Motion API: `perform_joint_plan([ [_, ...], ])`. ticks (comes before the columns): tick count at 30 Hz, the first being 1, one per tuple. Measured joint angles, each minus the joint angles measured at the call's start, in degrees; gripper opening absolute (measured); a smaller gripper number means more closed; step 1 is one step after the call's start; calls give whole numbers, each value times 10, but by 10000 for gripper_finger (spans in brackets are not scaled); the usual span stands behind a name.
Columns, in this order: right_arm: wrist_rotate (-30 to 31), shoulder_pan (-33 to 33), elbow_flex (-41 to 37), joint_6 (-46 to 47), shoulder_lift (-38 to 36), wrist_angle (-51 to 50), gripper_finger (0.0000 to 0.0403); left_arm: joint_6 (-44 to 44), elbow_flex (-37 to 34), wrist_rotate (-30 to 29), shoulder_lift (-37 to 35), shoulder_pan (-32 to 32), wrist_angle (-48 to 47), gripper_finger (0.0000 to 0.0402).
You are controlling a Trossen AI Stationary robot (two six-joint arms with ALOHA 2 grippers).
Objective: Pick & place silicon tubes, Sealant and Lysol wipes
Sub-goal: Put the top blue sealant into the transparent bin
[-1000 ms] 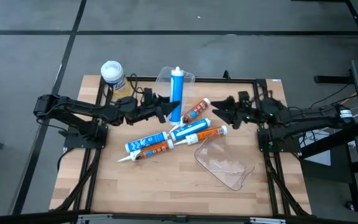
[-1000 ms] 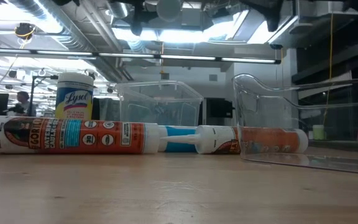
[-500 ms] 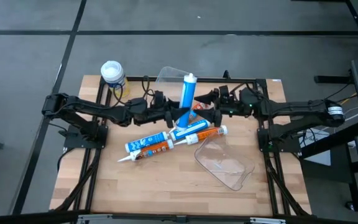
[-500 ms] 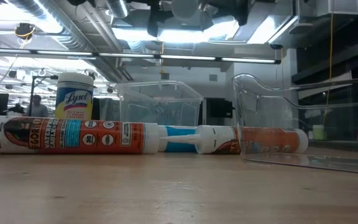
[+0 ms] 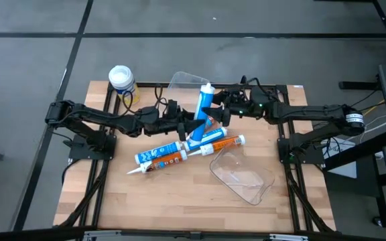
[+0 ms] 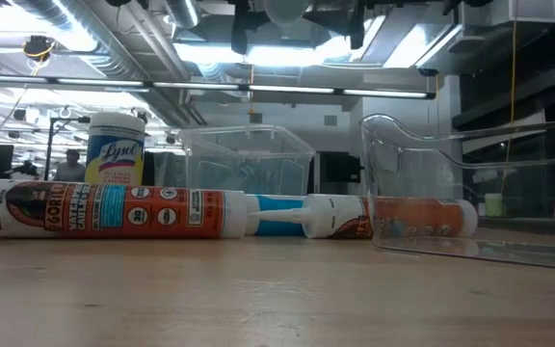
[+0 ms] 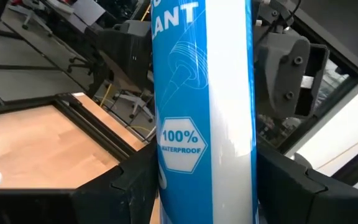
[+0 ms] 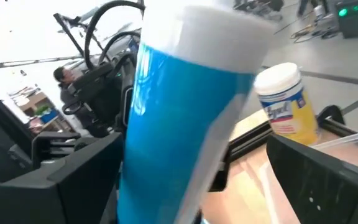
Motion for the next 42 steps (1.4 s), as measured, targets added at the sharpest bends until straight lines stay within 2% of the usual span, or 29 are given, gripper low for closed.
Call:
perform_joint_plan([
  [4,-29,-4,13,14,21,25,395,7,0,0,0,1,-2,216],
  [10,-32,-4,26,6,34,35,383,17,0,-2,0,1,-16,216],
  [13,-32,-4,26,-4,34,35,345,18,0,-4,0,2,-17,216],
  [19,-36,-4,26,-2,34,34,220,44,0,-3,0,2,-17,217],
  [30,-45,-4,27,-21,32,25,219,75,0,0,0,2,-18,217],
  [42,-40,-4,27,-21,-11,-68,218,81,0,-14,2,1,-17,228],
])
